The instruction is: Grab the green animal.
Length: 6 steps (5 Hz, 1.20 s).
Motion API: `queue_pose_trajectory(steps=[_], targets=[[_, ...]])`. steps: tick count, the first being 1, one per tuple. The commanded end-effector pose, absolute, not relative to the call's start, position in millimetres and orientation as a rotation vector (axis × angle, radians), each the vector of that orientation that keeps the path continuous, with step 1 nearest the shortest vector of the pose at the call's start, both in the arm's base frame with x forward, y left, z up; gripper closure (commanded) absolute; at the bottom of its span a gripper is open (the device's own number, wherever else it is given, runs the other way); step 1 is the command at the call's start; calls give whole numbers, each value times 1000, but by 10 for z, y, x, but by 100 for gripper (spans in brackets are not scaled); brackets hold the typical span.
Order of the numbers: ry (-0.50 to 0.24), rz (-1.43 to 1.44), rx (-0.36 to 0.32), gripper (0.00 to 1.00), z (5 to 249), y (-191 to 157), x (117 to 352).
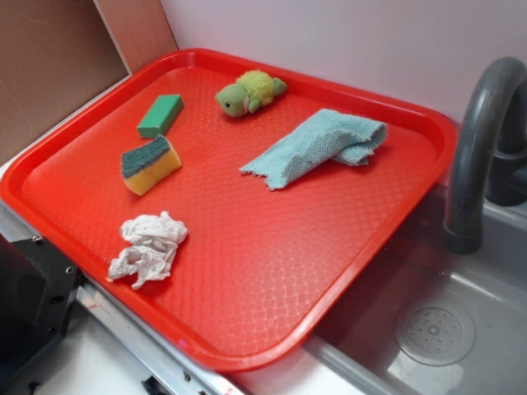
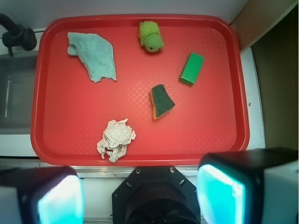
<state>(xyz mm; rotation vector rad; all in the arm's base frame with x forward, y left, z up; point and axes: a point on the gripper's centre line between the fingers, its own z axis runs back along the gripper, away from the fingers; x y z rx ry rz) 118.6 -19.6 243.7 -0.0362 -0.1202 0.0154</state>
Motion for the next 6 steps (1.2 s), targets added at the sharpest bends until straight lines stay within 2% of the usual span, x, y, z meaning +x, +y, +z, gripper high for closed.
queue_pose_trajectory(steps=[1,2,3,5,6], targets=[[-120,15,-36,0,2437,-196,1186],[-151,61,22,0,2316,-170,1336],[-296,119,51,0,2252,-178,1529],[-503,154,105,0,1853,-34,2202],[-518,151,38,0,1609,50,2556]])
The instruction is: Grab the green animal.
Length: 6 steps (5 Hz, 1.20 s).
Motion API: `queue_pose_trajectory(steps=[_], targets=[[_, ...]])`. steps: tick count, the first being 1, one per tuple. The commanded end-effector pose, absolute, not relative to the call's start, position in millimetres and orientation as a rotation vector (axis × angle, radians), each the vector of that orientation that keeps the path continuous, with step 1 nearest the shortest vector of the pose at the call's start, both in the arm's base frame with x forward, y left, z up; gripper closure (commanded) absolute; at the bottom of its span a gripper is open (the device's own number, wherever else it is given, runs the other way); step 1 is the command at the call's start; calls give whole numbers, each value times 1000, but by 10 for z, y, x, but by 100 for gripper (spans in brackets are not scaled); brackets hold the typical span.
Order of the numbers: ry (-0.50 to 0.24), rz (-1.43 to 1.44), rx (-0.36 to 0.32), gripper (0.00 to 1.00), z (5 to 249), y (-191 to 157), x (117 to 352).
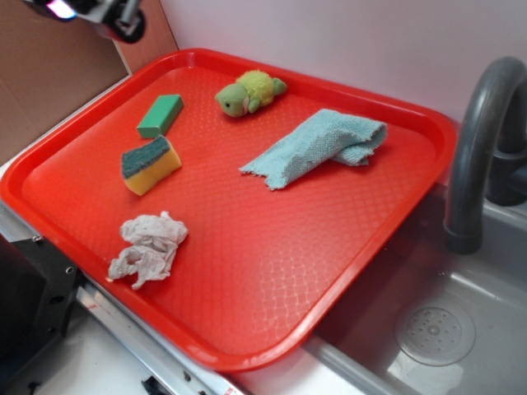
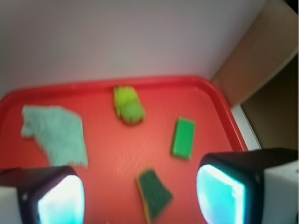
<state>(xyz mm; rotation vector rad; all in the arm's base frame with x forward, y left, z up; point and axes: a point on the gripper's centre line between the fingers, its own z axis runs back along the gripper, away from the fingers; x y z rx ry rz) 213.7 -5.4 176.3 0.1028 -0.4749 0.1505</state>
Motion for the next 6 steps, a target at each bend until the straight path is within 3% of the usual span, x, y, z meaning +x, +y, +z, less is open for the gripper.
queue_pose_trajectory(steps=[1,2,5,6], targets=[[-486,157,61,0,1310,121,2922],[-446,132,84,0,976,143,3191],[-327,105,101,0,356,231,3400],[-321,145,82,100,237,210,3377]])
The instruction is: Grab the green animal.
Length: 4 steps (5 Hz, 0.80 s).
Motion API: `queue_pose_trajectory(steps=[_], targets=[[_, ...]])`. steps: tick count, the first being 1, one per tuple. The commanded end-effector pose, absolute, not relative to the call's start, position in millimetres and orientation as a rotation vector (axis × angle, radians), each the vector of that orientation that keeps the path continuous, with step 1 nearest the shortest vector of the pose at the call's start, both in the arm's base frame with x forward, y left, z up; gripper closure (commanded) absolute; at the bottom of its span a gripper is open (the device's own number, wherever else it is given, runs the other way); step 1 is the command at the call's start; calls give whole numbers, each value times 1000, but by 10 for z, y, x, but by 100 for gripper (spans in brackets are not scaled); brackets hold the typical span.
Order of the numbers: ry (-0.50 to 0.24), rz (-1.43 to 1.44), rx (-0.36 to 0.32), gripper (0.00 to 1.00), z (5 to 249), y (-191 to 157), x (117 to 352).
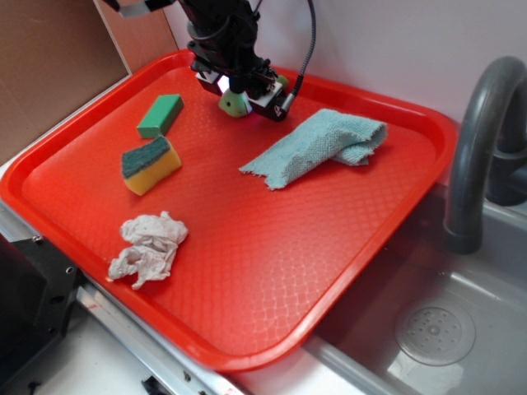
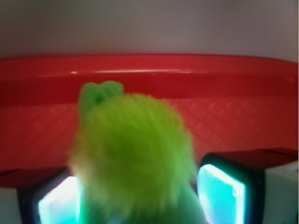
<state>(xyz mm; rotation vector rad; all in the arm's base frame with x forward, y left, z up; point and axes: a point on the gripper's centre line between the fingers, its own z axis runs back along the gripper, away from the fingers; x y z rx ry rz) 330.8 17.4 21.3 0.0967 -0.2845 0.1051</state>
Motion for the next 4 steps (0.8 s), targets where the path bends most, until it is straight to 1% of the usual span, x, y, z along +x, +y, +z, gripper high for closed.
queue_pose_trajectory(steps=[1,2,3,4], targets=[[-330,155,77,100,249,181,3338],[-292,185,8,100,432,182,3248],[-229,227,-7,100,914,71,3055],[-233,261,-39,100,1415,-102,2767]])
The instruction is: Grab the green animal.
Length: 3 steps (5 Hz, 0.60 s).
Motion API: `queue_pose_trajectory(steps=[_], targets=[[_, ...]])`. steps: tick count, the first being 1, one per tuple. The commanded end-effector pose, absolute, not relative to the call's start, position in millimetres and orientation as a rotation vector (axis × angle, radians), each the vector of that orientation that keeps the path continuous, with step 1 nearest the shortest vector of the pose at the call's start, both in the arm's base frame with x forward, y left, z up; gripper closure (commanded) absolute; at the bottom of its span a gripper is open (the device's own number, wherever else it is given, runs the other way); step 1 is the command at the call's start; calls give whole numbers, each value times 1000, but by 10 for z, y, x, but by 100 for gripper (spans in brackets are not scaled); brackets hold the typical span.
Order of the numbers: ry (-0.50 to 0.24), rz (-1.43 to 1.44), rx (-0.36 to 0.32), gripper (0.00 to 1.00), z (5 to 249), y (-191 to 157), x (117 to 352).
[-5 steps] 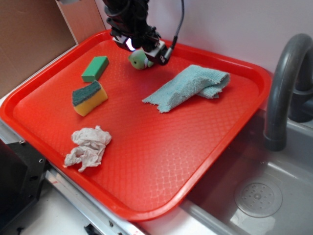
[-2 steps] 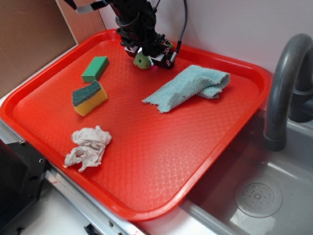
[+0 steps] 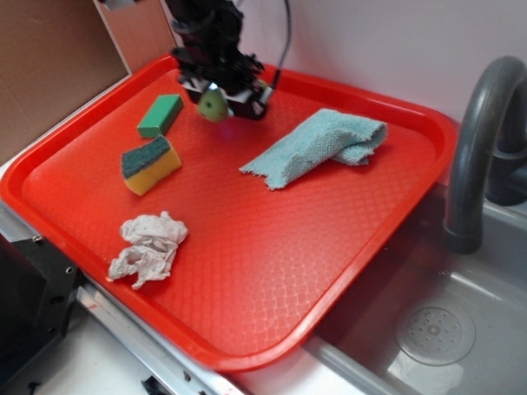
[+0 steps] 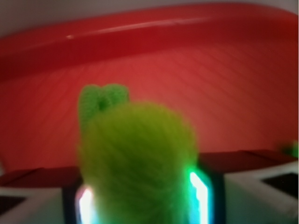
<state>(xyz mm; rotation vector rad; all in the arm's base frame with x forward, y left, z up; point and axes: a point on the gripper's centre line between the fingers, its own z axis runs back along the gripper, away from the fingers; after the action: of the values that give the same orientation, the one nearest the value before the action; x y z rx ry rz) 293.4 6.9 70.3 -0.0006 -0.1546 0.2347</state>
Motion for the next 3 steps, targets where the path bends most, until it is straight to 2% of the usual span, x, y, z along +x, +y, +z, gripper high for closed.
queue_pose_trajectory(steps=[1,2,3], targets=[[-209,233,-82,100,1796,-212,2506],[-207,218,-71,100,2049,-273,2272],[-248,217,-91,100,2254,-311,2027]])
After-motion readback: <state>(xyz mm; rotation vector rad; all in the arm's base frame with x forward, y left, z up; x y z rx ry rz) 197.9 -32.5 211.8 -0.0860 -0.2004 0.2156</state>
